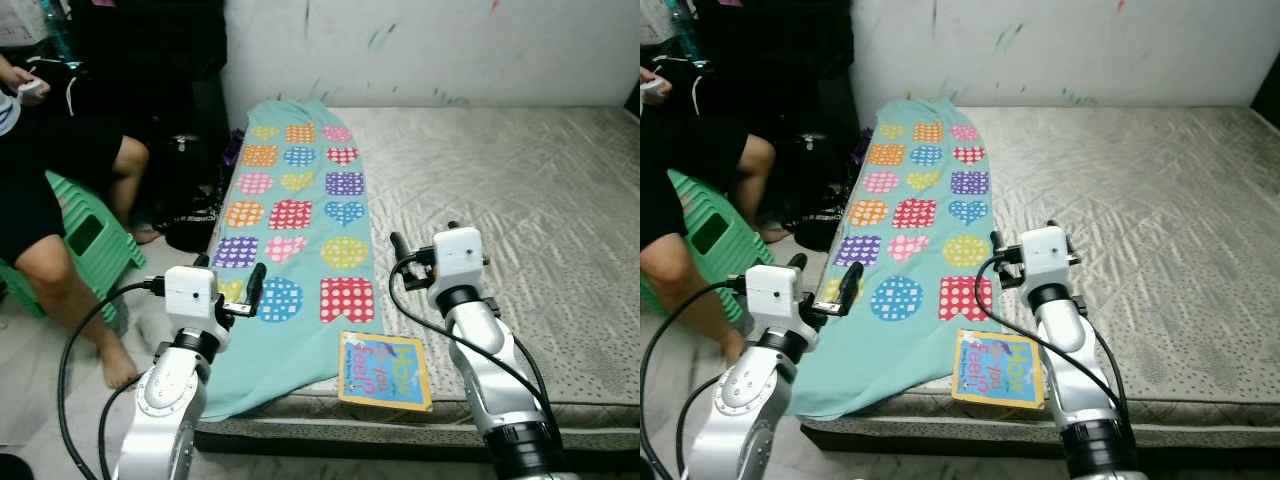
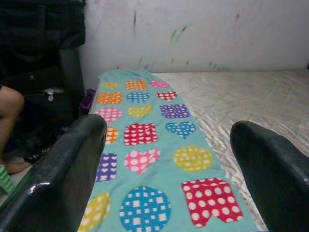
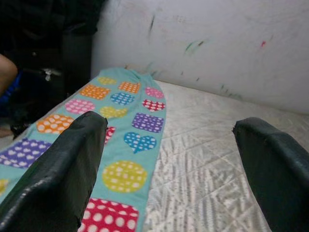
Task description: Clean up the room
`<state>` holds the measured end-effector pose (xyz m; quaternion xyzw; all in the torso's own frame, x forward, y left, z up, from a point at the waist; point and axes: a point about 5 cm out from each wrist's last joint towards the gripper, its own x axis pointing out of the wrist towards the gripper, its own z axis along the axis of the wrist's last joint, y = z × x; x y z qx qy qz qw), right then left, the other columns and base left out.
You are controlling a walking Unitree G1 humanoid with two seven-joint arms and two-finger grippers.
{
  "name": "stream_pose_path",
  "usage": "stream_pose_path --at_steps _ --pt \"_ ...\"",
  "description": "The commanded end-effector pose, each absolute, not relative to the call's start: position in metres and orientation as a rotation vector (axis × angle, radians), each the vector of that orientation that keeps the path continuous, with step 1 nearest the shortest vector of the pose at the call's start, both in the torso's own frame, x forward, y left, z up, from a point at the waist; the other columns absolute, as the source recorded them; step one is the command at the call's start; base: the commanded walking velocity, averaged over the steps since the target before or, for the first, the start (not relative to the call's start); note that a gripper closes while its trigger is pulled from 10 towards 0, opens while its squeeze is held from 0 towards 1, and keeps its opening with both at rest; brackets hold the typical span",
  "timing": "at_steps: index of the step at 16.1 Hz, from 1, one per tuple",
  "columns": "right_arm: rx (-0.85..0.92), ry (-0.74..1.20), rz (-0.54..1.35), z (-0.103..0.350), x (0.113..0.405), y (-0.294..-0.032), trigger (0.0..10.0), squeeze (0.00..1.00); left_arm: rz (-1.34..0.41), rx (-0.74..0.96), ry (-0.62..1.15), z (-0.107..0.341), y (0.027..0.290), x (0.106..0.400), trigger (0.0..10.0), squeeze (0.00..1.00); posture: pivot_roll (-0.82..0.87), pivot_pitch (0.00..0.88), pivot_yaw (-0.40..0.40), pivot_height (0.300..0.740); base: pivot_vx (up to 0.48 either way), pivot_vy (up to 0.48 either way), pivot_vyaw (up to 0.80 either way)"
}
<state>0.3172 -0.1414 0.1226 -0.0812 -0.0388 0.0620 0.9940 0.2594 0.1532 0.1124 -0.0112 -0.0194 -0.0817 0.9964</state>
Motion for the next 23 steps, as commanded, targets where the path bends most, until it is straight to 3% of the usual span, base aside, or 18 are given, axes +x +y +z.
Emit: stream_pose_path --at_steps 1,9,15,23 --pt "-0.139 -0.101 0.139 0.127 0.320 -0.134 10.0 0.00 -0.150 -0.013 -0.041 0.113 0.159 0.261 10.0 0.00 -0.02 0.009 0.017 0.740 0.000 0.000 0.00" --pt "-0.173 -0.104 0.281 0.134 0.333 -0.119 10.0 0.00 -0.029 -0.089 -0.069 0.107 0.157 0.259 10.0 0.00 -0.01 0.000 -0.115 0.740 0.000 0.000 0.00" --pt "-0.168 -0.117 0.334 0.134 0.338 -0.103 10.0 0.00 -0.014 -0.059 -0.136 0.128 0.169 0.278 10.0 0.00 0.01 0.000 -0.089 0.740 0.000 0.000 0.00" --pt "-0.180 -0.116 0.237 0.135 0.343 -0.131 10.0 0.00 -0.011 -0.062 -0.131 0.126 0.168 0.287 10.0 0.00 -0.03 0.000 -0.059 0.740 0.000 0.000 0.00"
